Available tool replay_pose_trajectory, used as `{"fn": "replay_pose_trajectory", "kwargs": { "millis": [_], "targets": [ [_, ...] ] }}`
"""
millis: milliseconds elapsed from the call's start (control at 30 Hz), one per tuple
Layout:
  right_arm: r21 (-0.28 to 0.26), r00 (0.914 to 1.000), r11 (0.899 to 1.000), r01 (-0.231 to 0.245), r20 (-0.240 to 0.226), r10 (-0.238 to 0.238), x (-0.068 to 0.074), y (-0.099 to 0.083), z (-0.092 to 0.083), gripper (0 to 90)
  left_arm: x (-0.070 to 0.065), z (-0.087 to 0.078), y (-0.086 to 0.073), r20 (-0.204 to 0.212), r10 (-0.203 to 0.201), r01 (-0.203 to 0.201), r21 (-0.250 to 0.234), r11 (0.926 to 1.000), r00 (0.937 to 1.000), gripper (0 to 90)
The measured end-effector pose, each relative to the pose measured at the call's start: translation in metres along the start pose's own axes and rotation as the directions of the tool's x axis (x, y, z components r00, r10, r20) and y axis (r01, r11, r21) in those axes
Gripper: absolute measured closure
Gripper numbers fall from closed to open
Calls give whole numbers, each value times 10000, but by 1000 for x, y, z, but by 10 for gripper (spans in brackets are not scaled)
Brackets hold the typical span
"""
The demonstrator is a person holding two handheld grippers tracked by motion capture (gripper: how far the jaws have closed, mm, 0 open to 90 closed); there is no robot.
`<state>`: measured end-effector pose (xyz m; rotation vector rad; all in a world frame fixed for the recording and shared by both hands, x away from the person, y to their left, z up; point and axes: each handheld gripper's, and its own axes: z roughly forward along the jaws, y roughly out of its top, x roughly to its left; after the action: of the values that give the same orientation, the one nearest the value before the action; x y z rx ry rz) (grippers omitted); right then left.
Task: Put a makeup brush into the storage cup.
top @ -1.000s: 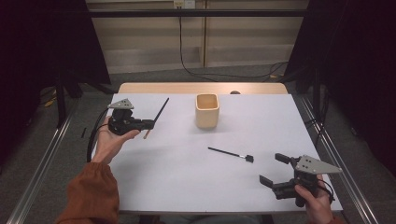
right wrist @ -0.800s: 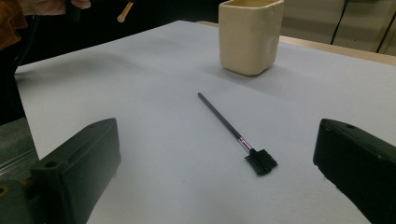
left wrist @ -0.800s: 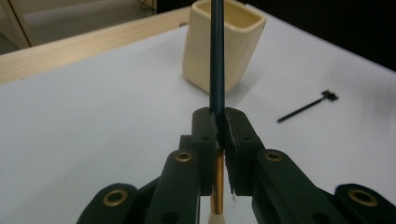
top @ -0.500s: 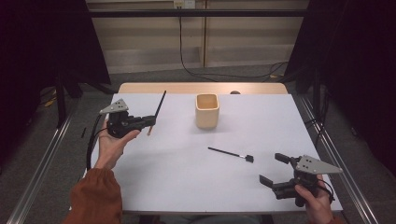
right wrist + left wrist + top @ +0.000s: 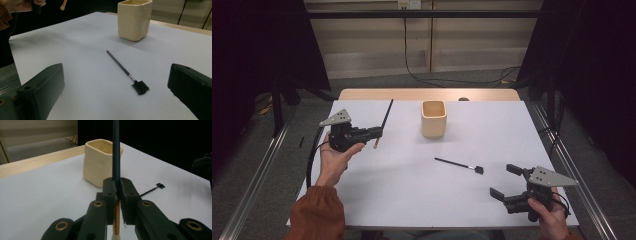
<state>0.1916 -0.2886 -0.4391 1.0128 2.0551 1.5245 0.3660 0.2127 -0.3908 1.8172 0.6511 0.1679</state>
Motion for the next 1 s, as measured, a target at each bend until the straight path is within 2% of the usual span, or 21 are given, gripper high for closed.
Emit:
{"fn": "replay_pose_trajectory", "kwargs": {
  "millis": [200,367,567,633,833,1000],
  "targets": [
    [14,10000,10000,-11,8,11,0,0,0,0,-13,3,1,548,72,-69,-56,10000,9985,835],
    [11,10000,10000,1,-44,-1,0,0,1,1,-21,7,2,786,124,-122,-32,9999,9968,835],
    [-5,10000,10000,-19,-53,19,0,0,1,0,-30,8,3,827,166,-173,87,9998,9964,835],
    [-1,10000,10000,-10,-63,10,0,0,1,0,-36,12,2,992,272,-301,276,9992,9947,835],
    [0,10000,10000,8,-93,-8,0,1,1,0,-46,17,5,1290,324,-359,245,9991,9911,835],
    [-15,9999,10000,25,-105,-25,0,1,1,0,-55,25,8,1567,402,-477,440,9979,9868,835]
  ]
}}
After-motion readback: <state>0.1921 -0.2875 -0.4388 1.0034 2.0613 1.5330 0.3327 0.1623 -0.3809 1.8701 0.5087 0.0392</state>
